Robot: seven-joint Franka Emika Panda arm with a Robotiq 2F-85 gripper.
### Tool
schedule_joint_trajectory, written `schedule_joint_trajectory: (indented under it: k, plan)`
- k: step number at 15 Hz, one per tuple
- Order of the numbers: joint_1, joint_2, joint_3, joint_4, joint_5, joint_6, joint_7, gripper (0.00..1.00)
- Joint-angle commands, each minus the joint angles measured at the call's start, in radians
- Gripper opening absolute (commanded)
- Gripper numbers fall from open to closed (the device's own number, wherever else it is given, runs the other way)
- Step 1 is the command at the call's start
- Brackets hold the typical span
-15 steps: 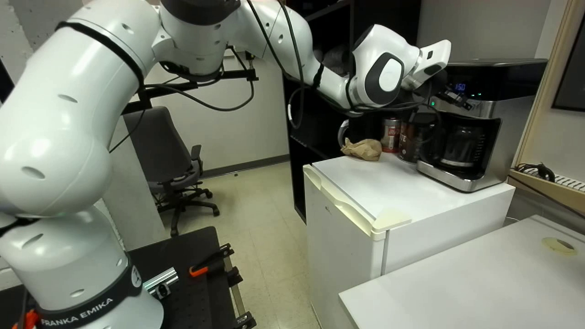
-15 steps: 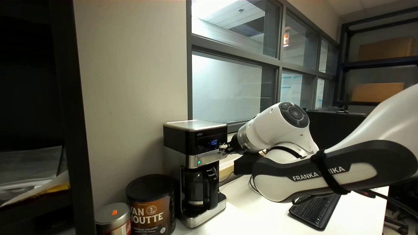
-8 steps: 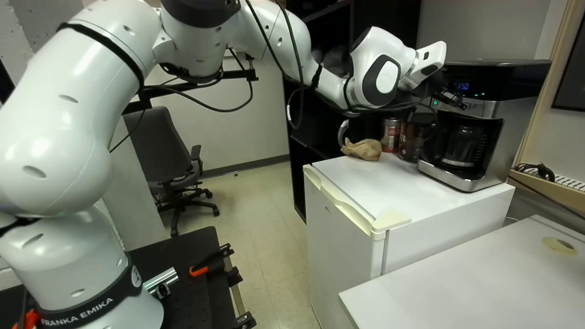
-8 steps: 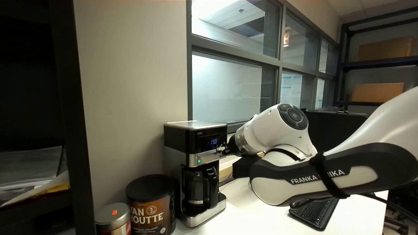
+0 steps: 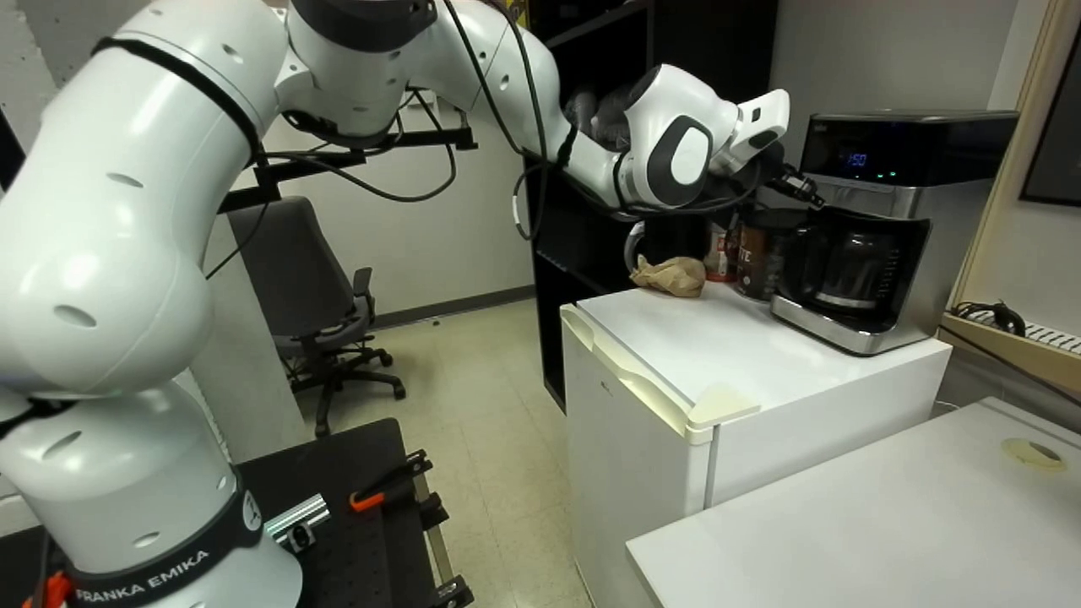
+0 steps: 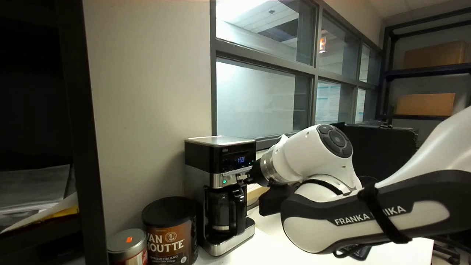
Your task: Press a button on the coffeemaker
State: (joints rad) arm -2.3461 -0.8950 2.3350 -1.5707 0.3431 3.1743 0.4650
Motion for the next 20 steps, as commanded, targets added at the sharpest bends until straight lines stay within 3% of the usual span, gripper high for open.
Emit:
schedule_joint_trajectory:
  k: [1,10,20]
  plan:
    - [0.036,0.114,0.050,-0.141,-0.031,0.069,-0.078,0.00]
    - [0.120,0.242,0.062,-0.328,-0.063,0.103,-0.142,0.00]
    - [0.184,0.313,0.036,-0.446,-0.068,0.121,-0.159,0.00]
